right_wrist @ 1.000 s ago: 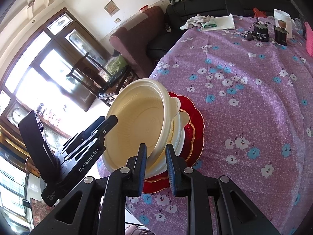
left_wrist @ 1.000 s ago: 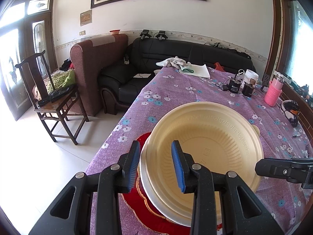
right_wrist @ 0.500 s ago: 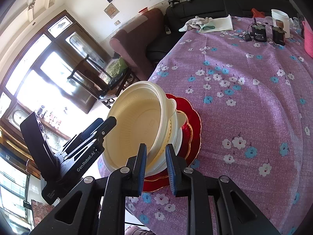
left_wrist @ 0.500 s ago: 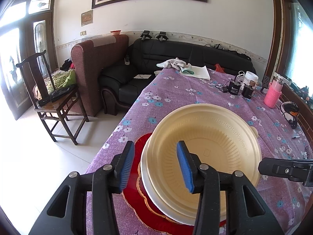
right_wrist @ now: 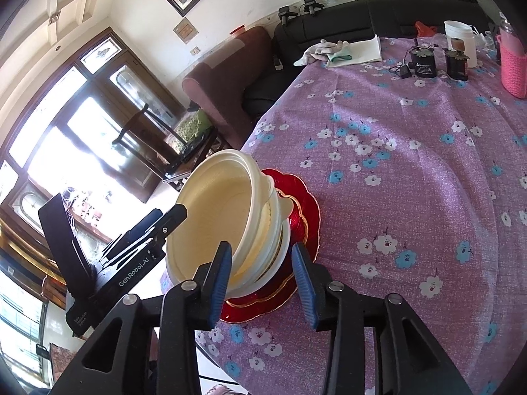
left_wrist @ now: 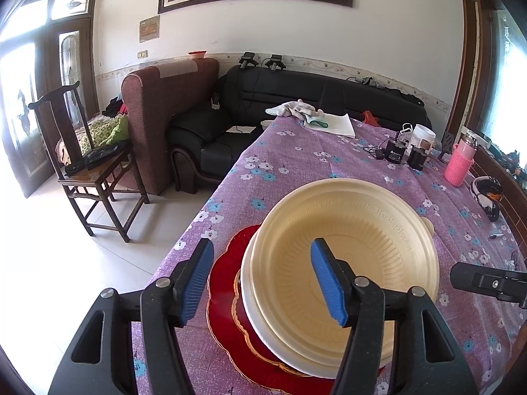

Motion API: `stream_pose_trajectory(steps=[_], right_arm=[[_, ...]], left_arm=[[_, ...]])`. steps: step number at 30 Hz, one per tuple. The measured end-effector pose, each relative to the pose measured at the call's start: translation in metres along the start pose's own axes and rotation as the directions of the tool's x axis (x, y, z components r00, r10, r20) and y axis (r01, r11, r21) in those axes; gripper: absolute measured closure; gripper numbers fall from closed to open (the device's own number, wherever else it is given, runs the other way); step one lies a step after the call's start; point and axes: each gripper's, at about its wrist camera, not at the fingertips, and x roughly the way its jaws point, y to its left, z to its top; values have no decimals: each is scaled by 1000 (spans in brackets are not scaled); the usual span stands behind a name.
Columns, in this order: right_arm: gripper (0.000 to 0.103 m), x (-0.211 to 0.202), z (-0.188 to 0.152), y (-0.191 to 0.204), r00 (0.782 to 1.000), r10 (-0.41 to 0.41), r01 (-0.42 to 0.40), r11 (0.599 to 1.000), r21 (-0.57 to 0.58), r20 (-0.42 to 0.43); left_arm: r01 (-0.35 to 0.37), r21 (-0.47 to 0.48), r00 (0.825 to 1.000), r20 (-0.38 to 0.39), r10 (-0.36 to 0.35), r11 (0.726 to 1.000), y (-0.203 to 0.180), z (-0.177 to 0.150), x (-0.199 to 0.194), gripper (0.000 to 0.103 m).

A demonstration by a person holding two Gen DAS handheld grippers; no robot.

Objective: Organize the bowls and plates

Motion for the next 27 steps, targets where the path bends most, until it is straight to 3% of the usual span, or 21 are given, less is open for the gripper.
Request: stream_pose_trajectory(steps=[11,27], right_arm=[[46,-4,-1,-14,1000,-12,12,999,32,13],[44,-1,-10,-38,1000,-15,14,995,95,17]], left_arm=[[-2,-30,999,42,3,1000,9,2,-11,21],[48,-164,998,48,-41,985,52,-11,-16,9]])
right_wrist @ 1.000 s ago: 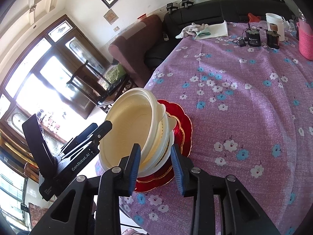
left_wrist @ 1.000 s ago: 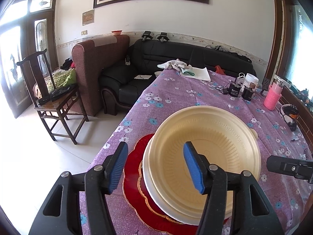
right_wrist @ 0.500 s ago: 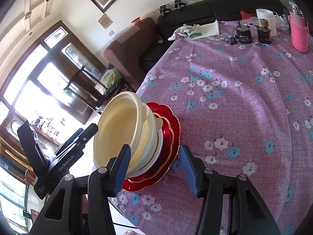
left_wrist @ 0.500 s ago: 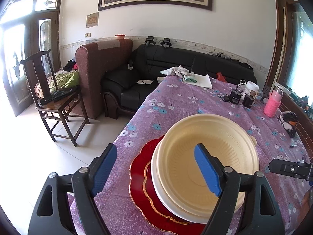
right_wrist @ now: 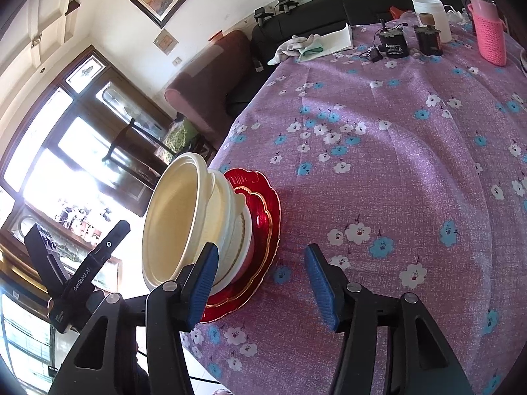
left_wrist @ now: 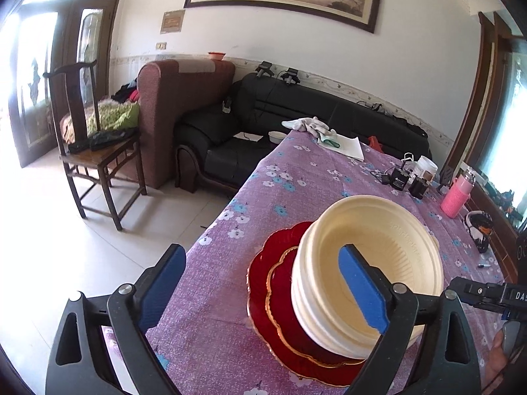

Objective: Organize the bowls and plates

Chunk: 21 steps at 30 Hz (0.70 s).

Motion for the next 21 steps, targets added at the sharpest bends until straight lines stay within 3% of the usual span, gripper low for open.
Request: stream_pose_trajectory(steps=[4,10,17,19,21], right_arm=[[44,2,-2,-2,1000,-6,6,1000,-1,6],[44,4,-4,-5,999,-22,22,1000,-9,32],[44,10,-6,-5,998,-42,44,998,-45,43],[44,12,-5,-6,999,-20,21,999,-42,32],[44,16,-6,-6,1000,6,-5,999,-48,13]], left_arm=[[117,-61,993,-3,-117,991,20,-3,1,9],[82,-68,997,9,-82,994,39,-4,-5,9],[66,-10,996,-61,-67,998,45,-15,3,9],[60,12,995,-84,-59,998,45,-20,8,19],[67,22,990,-122,-64,997,46,-23,14,50]])
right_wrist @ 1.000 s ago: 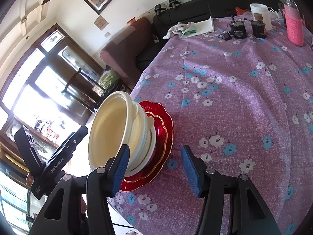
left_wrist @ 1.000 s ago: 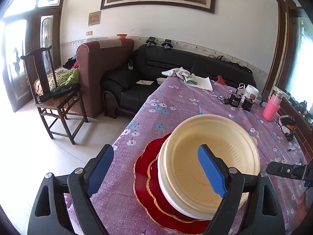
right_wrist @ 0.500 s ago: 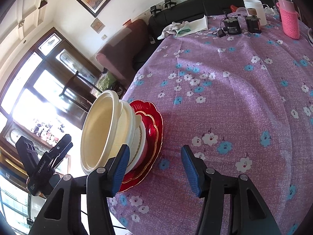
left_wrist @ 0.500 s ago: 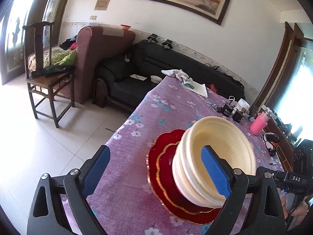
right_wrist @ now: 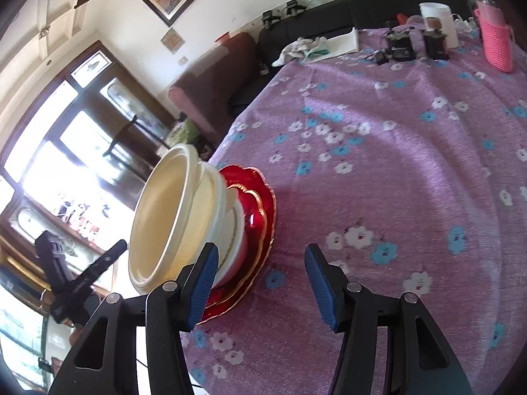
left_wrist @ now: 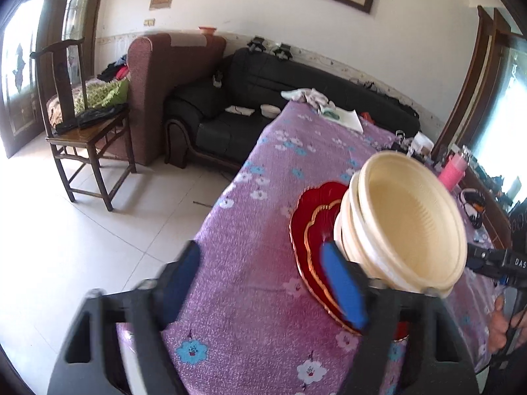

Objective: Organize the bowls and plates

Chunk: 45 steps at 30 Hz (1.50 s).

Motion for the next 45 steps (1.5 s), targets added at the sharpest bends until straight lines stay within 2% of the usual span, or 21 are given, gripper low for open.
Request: stream_pose_trajectory(steps=[2,4,6,7,9,18,20,25,29,34,36,39,45], right_arm=[[44,2,-1,1,1000,6,-6,1000,-15,-6],[44,5,-2,1,999,21,-21,1000,-10,-24],[53,9,-2,0,999,29,-29,1000,-2,-41],[63,11,-2,0,999,25,-25,1000,-3,-47],[70,14,-3,0,998,21,-21,1000,-2,-53],[72,39,-3,-3,994,8,-6,1000,19,-107],[79,46,-4,-5,991,20,-15,999,40,-130],[86,50,-5,-2,992,16,-12,1000,26,-122],[87,50,-4,1,994,-19,21,1000,15,-103],[87,52,-3,3,995,-39,40,999,6,-90],[86,54,-3,4,995,-44,44,999,4,-87],[86,53,-5,5,996,-49,48,999,-8,-75],[86,47,-7,2,997,-50,50,999,-3,-58]], left_arm=[[0,9,1000,-27,0,1000,0,-3,6,57],[10,25,999,-36,-9,1000,-3,-5,8,57],[24,38,999,-43,-23,999,-6,-7,9,62],[33,43,998,-50,-31,999,-7,-8,11,65],[55,40,996,-72,-52,998,-9,-9,16,67],[63,25,992,-110,-60,998,-14,-9,34,67],[63,22,992,-115,-60,998,-15,-9,37,67],[48,19,992,-117,-45,999,-18,-9,44,67],[47,7,993,-108,-46,999,-20,-8,46,76],[42,15,992,-116,-40,999,-25,-10,52,83],[46,8,991,-123,-45,999,-30,-13,56,90],[16,24,994,-110,-14,1000,-37,-15,57,92],[17,22,994,-110,-14,1000,-44,-14,57,93]])
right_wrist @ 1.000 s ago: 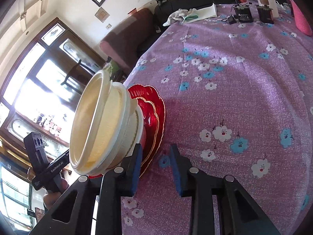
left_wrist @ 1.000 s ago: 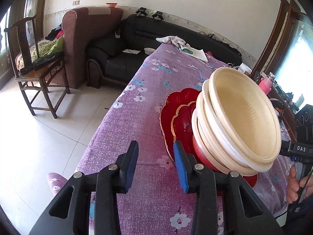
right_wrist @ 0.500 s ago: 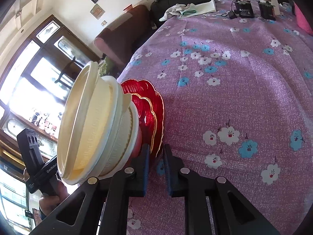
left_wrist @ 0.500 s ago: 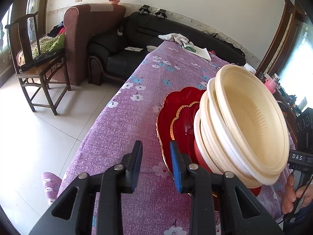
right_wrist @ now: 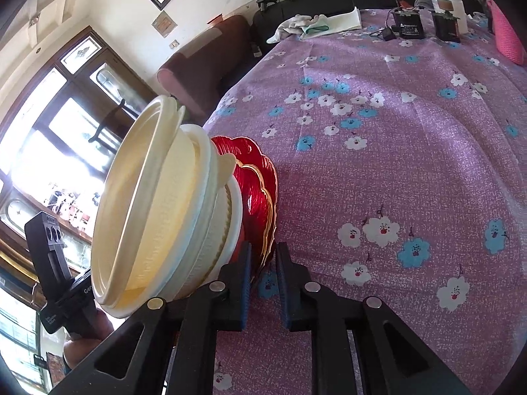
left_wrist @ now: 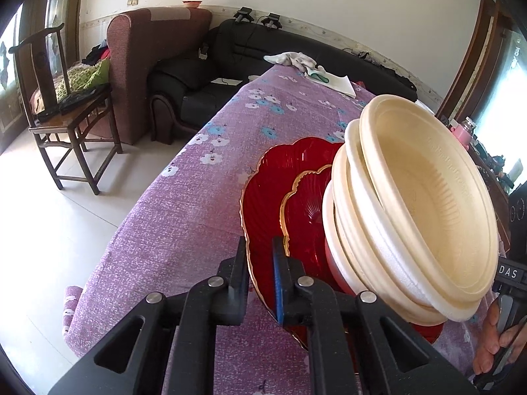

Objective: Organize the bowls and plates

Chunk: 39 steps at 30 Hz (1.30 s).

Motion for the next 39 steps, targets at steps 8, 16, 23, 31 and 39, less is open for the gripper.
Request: stream_pose_trajectory(steps=[8,16,23,31,39], right_arm=[[86,-16,-1,-10,1000,-10,10,1000,5,25],[86,-49,-9,-40,996,-34,30,998,56,79],[86,-93,-20,-81,985,-89,69,988,136,145],[86,-142,-33,-127,960,-174,123,966,228,218],[86,-169,-50,-163,935,-254,175,936,304,246]], left_arm=[[13,17,1000,0,-13,1000,-18,3,2,93],[51,70,999,-14,-50,996,-63,7,12,93],[115,130,993,-55,-109,985,-121,7,33,93],[161,186,985,-94,-145,969,-190,5,59,93],[140,237,989,-79,-125,961,-239,-5,77,92]])
